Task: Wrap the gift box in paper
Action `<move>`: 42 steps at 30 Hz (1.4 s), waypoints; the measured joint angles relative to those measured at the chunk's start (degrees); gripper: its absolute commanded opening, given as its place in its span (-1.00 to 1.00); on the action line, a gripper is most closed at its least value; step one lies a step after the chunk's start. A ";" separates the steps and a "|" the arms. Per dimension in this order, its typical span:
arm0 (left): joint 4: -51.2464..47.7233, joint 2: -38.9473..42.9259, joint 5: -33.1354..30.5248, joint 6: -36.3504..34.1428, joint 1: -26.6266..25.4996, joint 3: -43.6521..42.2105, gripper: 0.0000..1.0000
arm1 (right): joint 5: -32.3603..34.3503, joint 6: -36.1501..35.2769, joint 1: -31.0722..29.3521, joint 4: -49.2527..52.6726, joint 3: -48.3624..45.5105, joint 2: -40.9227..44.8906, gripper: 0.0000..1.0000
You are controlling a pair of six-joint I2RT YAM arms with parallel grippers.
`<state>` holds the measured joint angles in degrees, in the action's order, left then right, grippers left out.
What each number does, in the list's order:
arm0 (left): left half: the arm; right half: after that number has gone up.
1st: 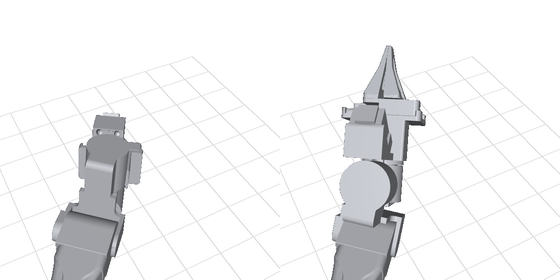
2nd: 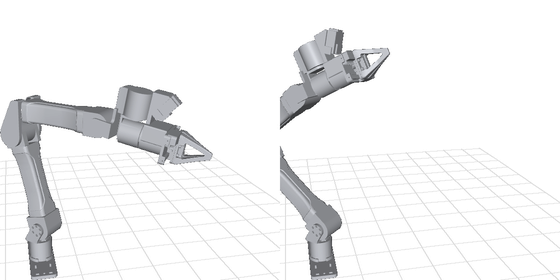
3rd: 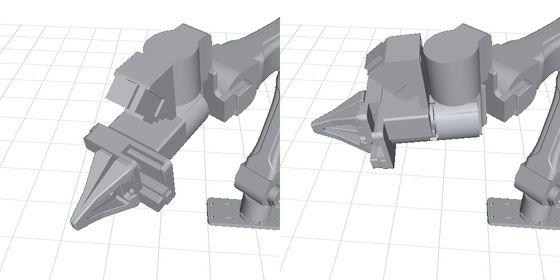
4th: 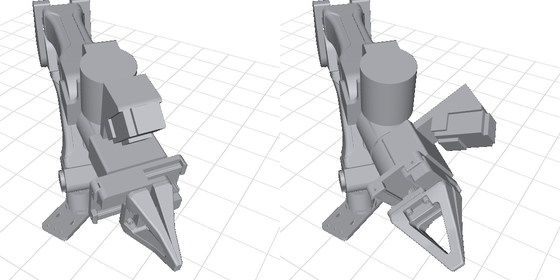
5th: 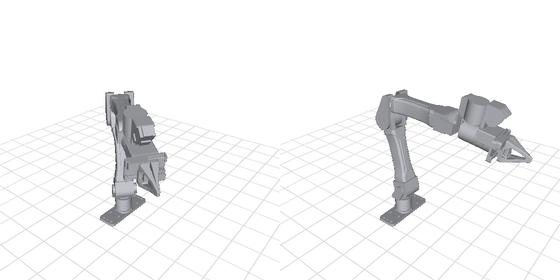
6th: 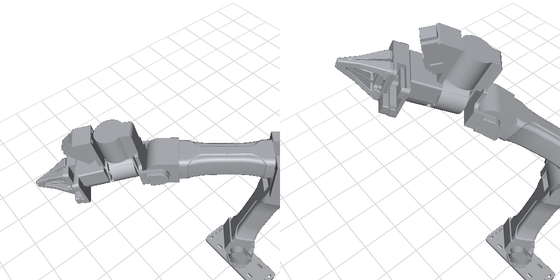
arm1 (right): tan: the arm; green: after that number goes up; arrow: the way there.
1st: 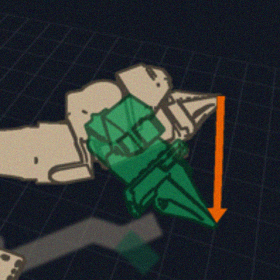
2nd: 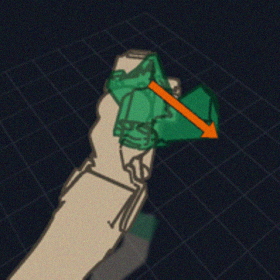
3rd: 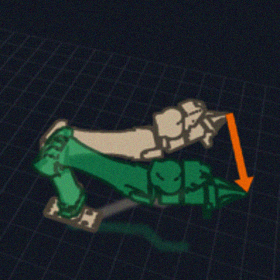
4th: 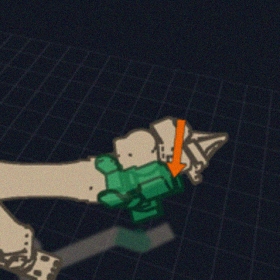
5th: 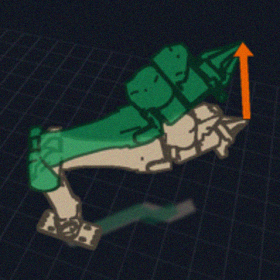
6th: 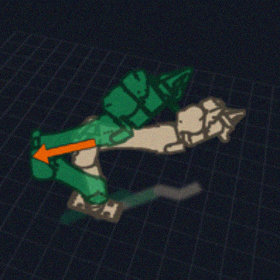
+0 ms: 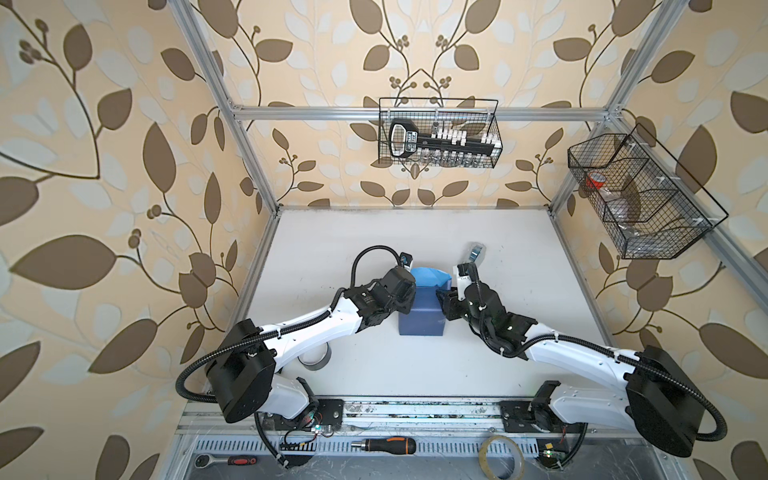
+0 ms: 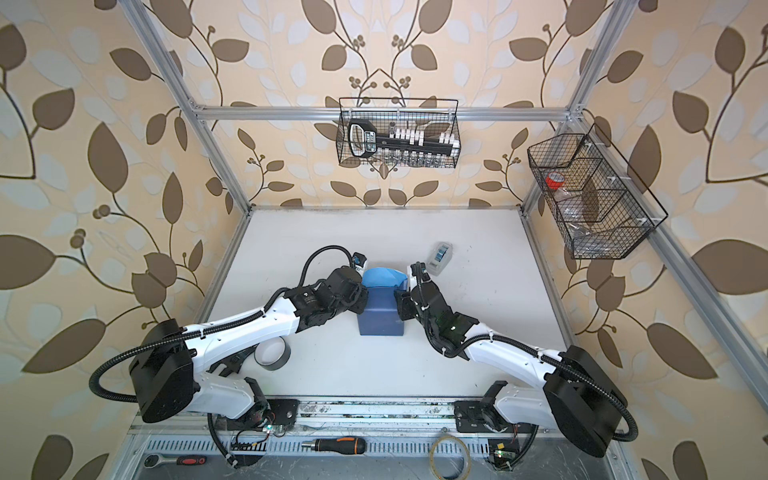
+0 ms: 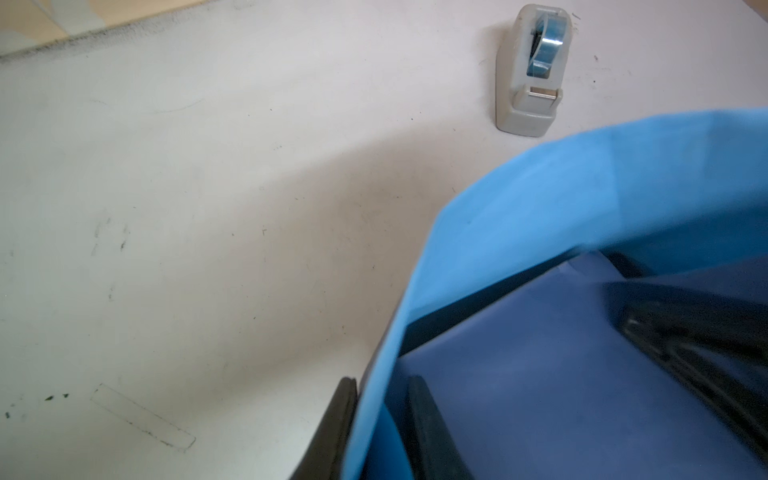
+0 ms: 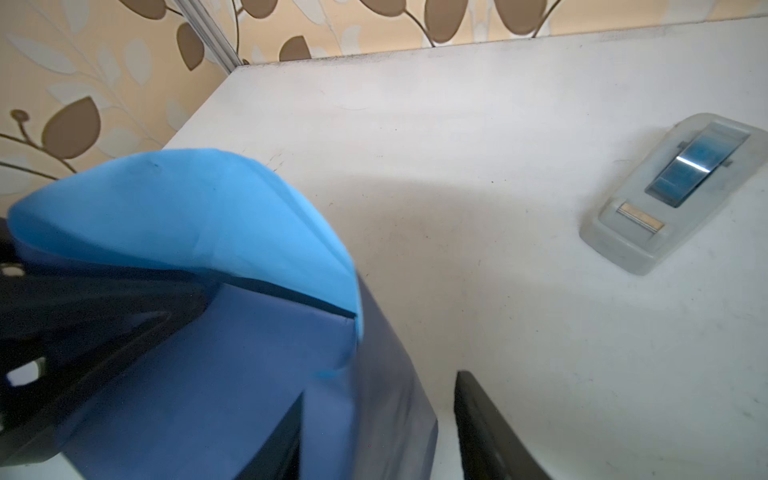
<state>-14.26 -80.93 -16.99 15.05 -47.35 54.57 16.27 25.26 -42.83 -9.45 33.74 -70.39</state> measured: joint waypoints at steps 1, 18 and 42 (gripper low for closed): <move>-0.13 -0.26 -0.22 -0.09 -0.13 0.26 -0.58 | 0.74 -0.59 -0.24 0.39 0.37 -0.24 -0.20; -1.97 1.60 -2.84 0.57 -0.74 1.07 -0.53 | 8.26 -2.54 -4.76 0.76 1.79 -2.16 -0.50; -2.58 8.11 0.81 6.14 -0.74 -1.92 -0.05 | 8.59 -2.14 -5.03 0.87 1.81 -2.16 -0.49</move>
<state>-16.84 -72.82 -16.19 21.19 -48.10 52.64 24.86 23.11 -47.86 -8.58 35.55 -72.55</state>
